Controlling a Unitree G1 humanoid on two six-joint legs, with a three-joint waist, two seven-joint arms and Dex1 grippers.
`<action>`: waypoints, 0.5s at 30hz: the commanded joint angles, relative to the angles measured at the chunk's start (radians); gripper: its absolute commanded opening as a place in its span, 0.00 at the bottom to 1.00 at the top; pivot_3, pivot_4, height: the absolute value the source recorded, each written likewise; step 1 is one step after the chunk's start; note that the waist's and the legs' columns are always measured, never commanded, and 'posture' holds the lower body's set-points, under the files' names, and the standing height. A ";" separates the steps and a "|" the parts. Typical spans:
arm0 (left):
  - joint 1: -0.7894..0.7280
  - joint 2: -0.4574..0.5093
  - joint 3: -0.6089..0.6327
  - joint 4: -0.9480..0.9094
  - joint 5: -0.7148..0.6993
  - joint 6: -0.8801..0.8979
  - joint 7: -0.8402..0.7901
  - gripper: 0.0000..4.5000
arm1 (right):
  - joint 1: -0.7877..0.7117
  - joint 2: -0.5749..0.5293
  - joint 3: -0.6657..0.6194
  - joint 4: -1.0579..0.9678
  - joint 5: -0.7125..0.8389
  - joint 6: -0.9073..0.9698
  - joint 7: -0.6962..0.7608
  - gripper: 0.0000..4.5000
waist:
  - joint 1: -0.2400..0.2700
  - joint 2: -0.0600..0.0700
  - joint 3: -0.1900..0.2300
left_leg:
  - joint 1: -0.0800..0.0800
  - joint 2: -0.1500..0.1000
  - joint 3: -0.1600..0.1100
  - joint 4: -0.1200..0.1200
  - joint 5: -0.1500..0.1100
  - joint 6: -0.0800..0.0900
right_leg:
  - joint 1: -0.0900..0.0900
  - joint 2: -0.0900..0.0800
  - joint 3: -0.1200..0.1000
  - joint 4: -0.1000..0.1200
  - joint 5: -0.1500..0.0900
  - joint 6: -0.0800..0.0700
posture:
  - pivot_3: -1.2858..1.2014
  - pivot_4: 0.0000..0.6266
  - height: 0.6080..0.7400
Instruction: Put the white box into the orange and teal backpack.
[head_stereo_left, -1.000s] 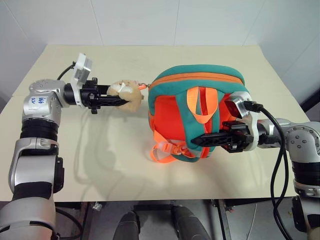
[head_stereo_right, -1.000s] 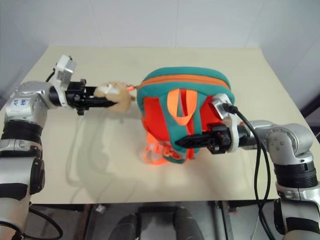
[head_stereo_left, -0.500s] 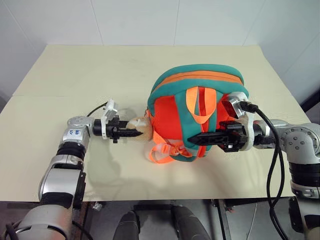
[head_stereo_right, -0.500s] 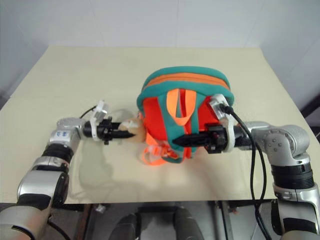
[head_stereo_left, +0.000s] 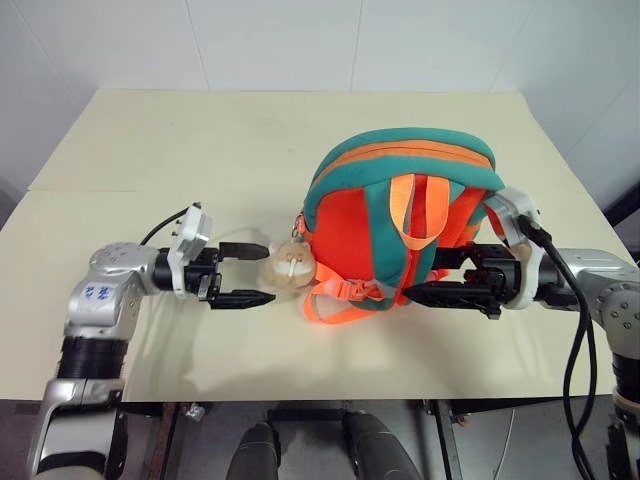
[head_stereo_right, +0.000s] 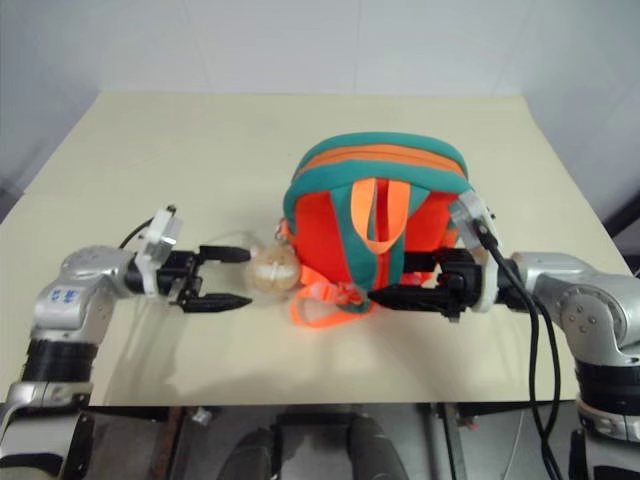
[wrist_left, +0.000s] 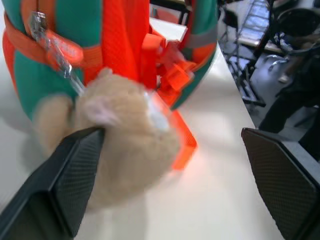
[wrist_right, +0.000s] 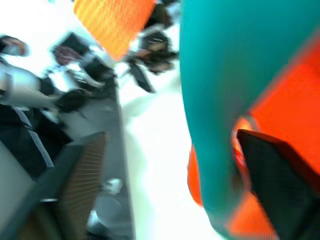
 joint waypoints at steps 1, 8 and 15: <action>0.097 0.031 0.064 -0.098 -0.044 0.000 0.032 1.00 | 0.073 -0.036 -0.064 -0.014 -0.064 -0.107 0.022 0.99 | 0.000 0.000 0.000 | 0.000 0.000 0.000 0.000 0.000 0.000 | 0.000 0.000 0.000 0.000 0.000 0.000 | 0.52 0.24 1.00; 0.250 -0.008 0.179 -0.161 -0.117 -0.080 0.094 1.00 | 0.191 -0.039 -0.198 0.086 -0.120 -0.222 0.003 0.99 | 0.003 0.000 0.000 | 0.002 0.000 0.002 0.000 0.000 0.000 | 0.002 0.000 0.001 -0.003 0.000 0.000 | 0.52 0.24 1.00; 0.289 0.027 0.210 -0.127 -0.113 -0.128 0.091 1.00 | 0.280 -0.062 -0.201 0.182 -0.282 -0.435 0.053 0.99 | 0.004 0.000 0.000 | 0.015 0.000 0.008 -0.009 0.000 0.001 | 0.013 0.000 0.006 -0.012 -0.005 -0.010 | 0.52 0.24 1.00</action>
